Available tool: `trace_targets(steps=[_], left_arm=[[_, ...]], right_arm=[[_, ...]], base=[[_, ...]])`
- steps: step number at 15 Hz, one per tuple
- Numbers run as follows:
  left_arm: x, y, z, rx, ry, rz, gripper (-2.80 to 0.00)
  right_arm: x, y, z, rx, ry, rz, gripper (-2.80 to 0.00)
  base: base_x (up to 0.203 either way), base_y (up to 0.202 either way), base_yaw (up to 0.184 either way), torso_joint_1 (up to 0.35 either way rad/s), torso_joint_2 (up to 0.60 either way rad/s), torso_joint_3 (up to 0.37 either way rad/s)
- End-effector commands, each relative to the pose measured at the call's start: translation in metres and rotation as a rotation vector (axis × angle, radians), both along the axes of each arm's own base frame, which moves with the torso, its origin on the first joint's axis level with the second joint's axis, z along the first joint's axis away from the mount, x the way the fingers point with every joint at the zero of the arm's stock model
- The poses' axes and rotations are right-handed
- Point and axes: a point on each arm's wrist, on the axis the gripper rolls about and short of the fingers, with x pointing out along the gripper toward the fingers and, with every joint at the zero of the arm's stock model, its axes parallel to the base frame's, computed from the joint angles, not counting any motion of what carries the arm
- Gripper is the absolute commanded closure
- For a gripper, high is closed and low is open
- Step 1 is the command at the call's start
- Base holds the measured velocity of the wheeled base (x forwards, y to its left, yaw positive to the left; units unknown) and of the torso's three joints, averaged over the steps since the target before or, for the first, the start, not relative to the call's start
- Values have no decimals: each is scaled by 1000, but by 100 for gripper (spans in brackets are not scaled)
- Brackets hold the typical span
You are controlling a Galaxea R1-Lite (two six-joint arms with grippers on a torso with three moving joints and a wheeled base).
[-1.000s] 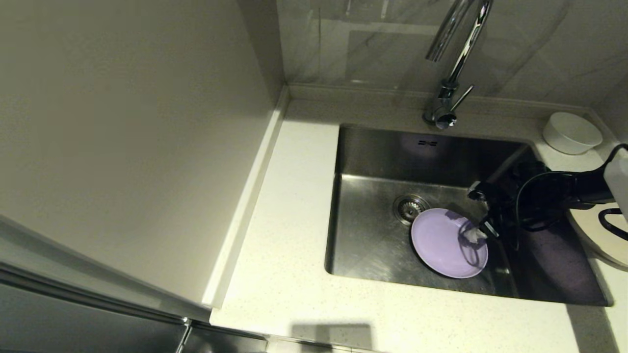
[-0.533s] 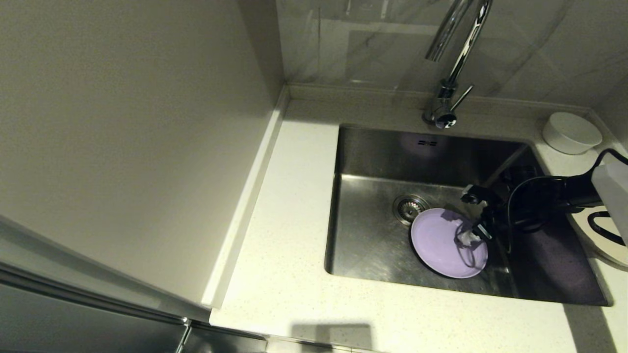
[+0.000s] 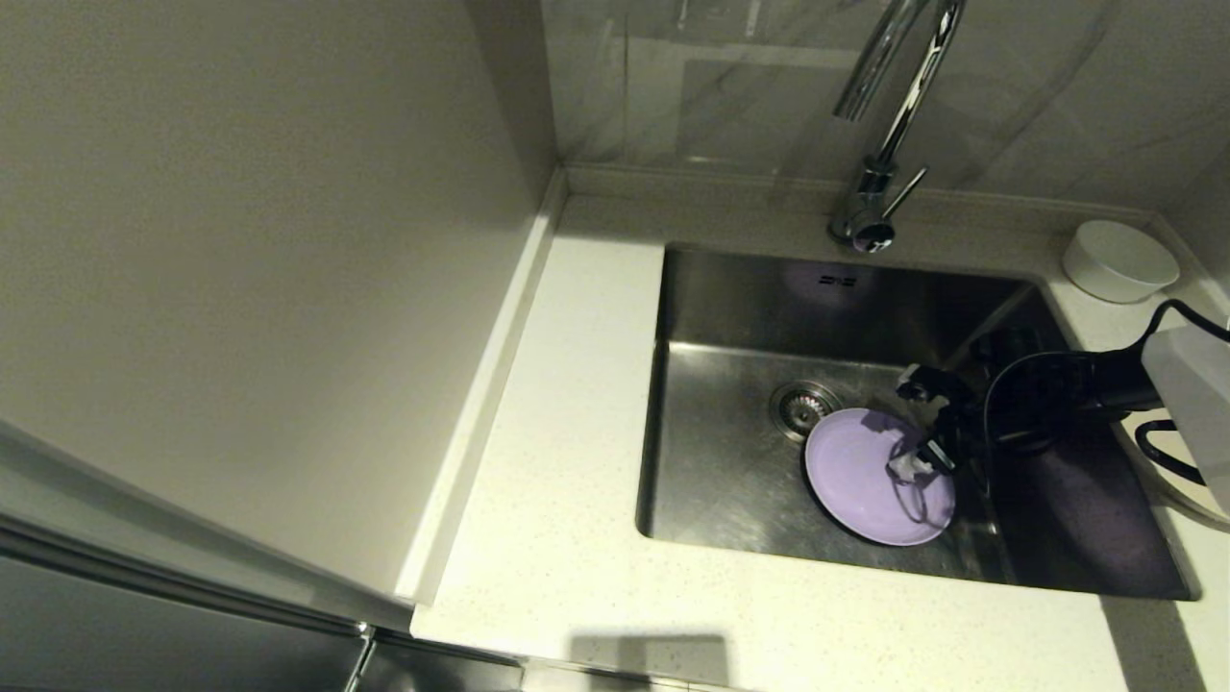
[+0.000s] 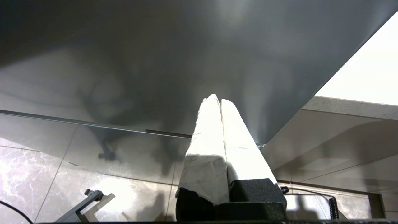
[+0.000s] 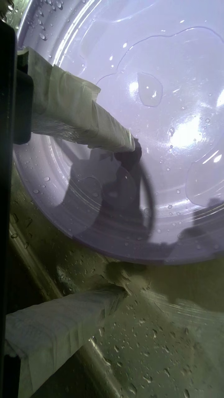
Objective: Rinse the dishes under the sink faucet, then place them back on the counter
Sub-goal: Put a plate back to the table from the sink
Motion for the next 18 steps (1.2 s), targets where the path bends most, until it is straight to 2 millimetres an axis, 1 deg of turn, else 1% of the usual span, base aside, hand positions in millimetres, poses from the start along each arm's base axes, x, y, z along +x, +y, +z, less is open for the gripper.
trace_targets(steps=[1, 2, 12, 15, 18], left_arm=[[0, 0, 0, -1, -2, 0, 0], [0, 0, 0, -1, -2, 0, 0], [0, 0, 0, -1, -2, 0, 0], [0, 0, 0, -1, -2, 0, 0], [0, 0, 0, -1, -2, 0, 0]], right_arm=[[0, 0, -1, 0, 3, 6, -280], [0, 1, -1, 1, 3, 8, 0], [0, 1, 1, 0, 0, 2, 0], [1, 0, 7, 4, -18, -9, 0], [4, -1, 25, 18, -70, -34, 0]], base=[[0, 0, 0, 0, 0, 0], [0, 0, 0, 0, 0, 0], [0, 0, 0, 0, 0, 0], [0, 0, 0, 0, 0, 0], [0, 0, 0, 0, 0, 0]])
